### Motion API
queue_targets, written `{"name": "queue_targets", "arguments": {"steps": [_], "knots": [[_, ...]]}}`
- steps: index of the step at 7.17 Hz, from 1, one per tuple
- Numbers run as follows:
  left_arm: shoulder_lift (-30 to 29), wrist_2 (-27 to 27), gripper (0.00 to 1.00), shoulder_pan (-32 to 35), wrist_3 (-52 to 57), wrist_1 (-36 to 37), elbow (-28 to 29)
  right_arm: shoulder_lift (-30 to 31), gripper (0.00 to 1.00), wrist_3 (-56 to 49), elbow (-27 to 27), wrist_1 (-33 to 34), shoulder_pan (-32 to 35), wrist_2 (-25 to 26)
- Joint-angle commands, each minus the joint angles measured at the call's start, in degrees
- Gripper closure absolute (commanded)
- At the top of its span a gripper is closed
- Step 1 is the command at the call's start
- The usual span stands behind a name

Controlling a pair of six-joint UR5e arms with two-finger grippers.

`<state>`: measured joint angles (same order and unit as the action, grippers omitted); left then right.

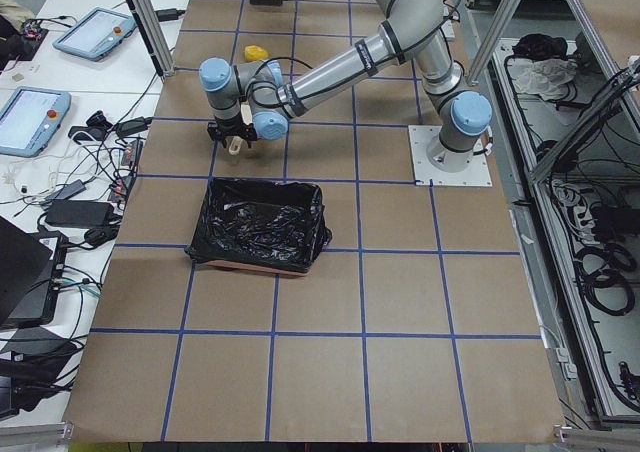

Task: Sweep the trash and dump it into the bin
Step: 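Hold the dustpan with the left gripper while the right gripper lifts the brush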

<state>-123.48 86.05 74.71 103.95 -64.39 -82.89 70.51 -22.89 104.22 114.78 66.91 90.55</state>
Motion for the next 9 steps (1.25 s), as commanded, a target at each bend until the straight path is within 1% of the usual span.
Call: {"name": "queue_targets", "arguments": {"steps": [1, 3, 5, 6, 7, 8, 9], "knots": [[0.0, 0.0, 0.33, 0.0, -0.4, 0.0, -0.1, -0.6, 0.19, 0.9, 0.0, -0.2, 0.0, 0.1], [0.2, -0.1, 0.45, 0.0, -0.4, -0.2, -0.2, -0.7, 0.25, 1.1, 0.0, -0.2, 0.1, 0.0], [0.3, 0.0, 0.52, 0.1, -1.0, -0.2, -0.3, -0.7, 0.26, 1.7, -0.4, 0.2, 0.2, 0.0], [0.4, -0.1, 0.58, 0.0, -1.3, -0.2, -0.5, -0.7, 0.26, 1.6, -0.6, 0.3, 0.2, -0.1], [0.4, -0.1, 0.64, 0.1, -1.2, -0.2, -0.5, -0.8, 0.32, 2.0, -0.5, 0.3, 0.2, -0.1], [0.5, -0.1, 0.71, 0.1, -1.2, -0.2, -0.4, -0.8, 0.45, 2.0, -0.5, 0.2, 0.2, -0.1], [0.6, 0.2, 0.79, 0.1, -1.2, -0.2, -0.4, -0.8, 0.6, 2.0, -0.5, 0.3, 0.2, -0.1]]}}
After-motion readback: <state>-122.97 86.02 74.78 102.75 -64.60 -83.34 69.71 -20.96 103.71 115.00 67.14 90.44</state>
